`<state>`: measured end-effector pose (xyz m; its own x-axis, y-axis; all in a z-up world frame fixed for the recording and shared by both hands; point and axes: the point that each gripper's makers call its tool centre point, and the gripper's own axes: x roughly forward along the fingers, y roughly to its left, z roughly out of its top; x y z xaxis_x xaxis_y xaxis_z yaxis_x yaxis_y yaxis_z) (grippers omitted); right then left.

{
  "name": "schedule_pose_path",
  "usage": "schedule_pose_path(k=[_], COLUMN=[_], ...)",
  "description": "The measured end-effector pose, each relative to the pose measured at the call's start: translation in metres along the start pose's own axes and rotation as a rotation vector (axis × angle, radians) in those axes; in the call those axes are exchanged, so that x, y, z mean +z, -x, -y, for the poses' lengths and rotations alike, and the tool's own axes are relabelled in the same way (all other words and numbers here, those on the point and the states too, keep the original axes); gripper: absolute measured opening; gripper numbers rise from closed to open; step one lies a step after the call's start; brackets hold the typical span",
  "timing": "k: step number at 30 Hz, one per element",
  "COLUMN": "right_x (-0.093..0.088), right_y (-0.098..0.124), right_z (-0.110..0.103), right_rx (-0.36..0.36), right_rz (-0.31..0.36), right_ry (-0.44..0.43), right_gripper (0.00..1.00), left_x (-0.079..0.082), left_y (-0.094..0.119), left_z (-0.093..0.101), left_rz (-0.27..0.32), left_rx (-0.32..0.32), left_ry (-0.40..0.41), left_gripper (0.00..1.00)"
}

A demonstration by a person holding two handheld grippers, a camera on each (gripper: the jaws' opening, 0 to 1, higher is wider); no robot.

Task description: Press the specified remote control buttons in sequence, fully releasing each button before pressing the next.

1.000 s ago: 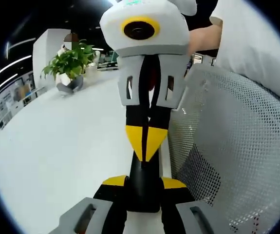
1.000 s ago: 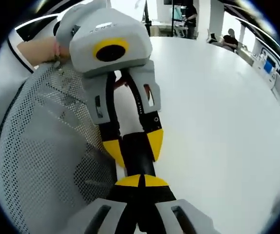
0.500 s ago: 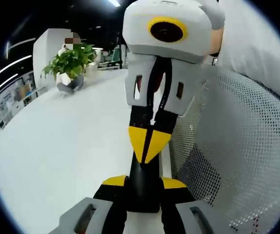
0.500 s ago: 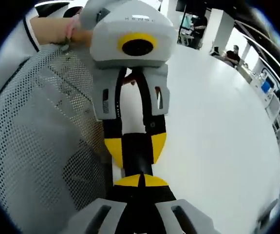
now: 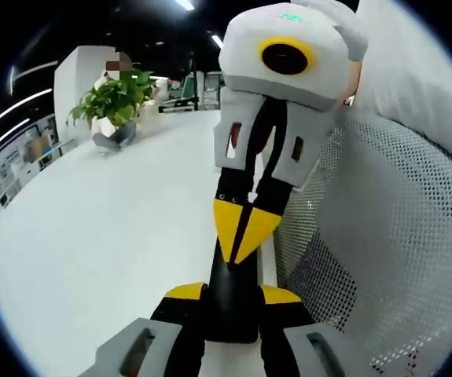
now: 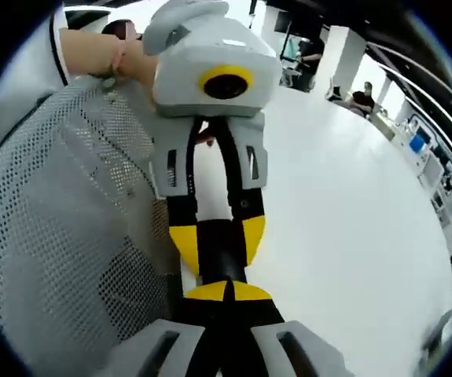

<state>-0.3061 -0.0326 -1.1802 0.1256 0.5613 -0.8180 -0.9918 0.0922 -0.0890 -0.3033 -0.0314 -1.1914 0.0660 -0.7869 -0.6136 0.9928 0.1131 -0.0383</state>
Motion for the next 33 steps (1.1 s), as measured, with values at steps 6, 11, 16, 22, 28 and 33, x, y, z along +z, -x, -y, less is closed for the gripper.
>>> schedule_pose_path(k=[6, 11, 16, 22, 28, 33], right_x=[0.0004, 0.0001, 0.0023, 0.0019, 0.0024, 0.0024], right_y=[-0.002, -0.0032, -0.0061, -0.0067, -0.006, -0.0052], right_z=[-0.0026, -0.0042, -0.0047, -0.0037, -0.0018, -0.0018], right_rx=[0.005, 0.069, 0.107, 0.093, 0.071, 0.075], right_rz=[-0.045, -0.077, -0.111, -0.122, -0.075, -0.05], right_ry=[0.109, 0.289, 0.383, 0.365, 0.191, 0.185], right_gripper=[0.0, 0.0, 0.0, 0.0, 0.0, 0.0], left_x=[-0.0001, -0.0003, -0.0003, 0.0002, 0.0003, -0.0002], left_y=[-0.0002, -0.0004, -0.0004, -0.0003, -0.0012, -0.0006], left_z=[-0.0002, -0.0003, -0.0003, -0.0007, 0.0001, -0.0007], left_rz=[-0.001, -0.001, -0.002, 0.003, -0.028, -0.033], left_rx=[-0.001, -0.003, -0.004, -0.006, 0.015, 0.031], left_ry=[-0.001, -0.004, -0.004, 0.008, -0.002, 0.012], left_gripper=[0.24, 0.24, 0.24, 0.24, 0.24, 0.25])
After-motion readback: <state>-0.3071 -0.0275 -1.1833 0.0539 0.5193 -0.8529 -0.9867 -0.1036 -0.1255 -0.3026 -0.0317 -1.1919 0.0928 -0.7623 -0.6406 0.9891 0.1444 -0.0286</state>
